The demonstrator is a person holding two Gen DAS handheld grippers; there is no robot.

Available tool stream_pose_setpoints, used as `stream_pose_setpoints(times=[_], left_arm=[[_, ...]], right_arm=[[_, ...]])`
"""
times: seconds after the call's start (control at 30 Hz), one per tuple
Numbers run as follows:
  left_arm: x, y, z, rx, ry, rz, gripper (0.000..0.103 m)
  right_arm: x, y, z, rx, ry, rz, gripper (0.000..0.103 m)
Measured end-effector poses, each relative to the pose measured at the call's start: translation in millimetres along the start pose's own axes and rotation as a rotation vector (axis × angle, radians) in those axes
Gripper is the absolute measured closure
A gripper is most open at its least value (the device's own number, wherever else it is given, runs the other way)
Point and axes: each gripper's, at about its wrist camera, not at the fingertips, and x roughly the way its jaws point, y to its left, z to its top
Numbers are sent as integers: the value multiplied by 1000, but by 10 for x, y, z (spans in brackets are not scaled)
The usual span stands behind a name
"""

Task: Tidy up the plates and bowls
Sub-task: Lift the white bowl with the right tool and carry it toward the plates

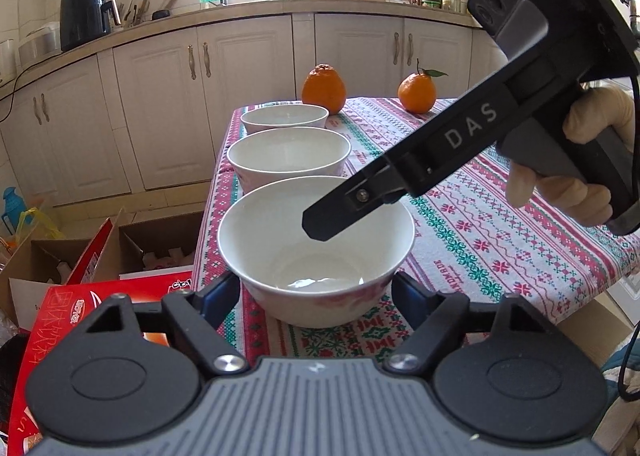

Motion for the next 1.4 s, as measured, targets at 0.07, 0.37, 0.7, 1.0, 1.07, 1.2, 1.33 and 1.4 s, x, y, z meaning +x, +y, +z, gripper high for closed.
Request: stream_pose_setpoints(times=[0.07,0.37,0.7,1.0,1.07,1.2,1.33,1.4], left_arm=[[2,-1,-2,2,0,0,21],[4,-77,53,18,10,-2,21],[33,-303,215,82,-3,-68,21],[159,-578,379,145,-19,-163,21],[199,-640,408,162,-23,-183,21],[289,-756,452,178,-24,-231,21],[389,-868,496,190,-21,-271,21],[434,-927,507,201,-17,-281,21]], right_arm=[[-6,-7,-6,5,-2,4,32],[-90,-38,-33,27,-15,1,31],[-455,-138,-175,52,-69,-49,31],[-834,-328,-384,103,-122,-122,31],[-922,-370,-439,116,-134,-142,31],[-1059,-473,-541,148,-156,-172,31],[-1167,-571,-648,178,-168,-208,31],[-1214,-611,-688,190,-172,-219,31]])
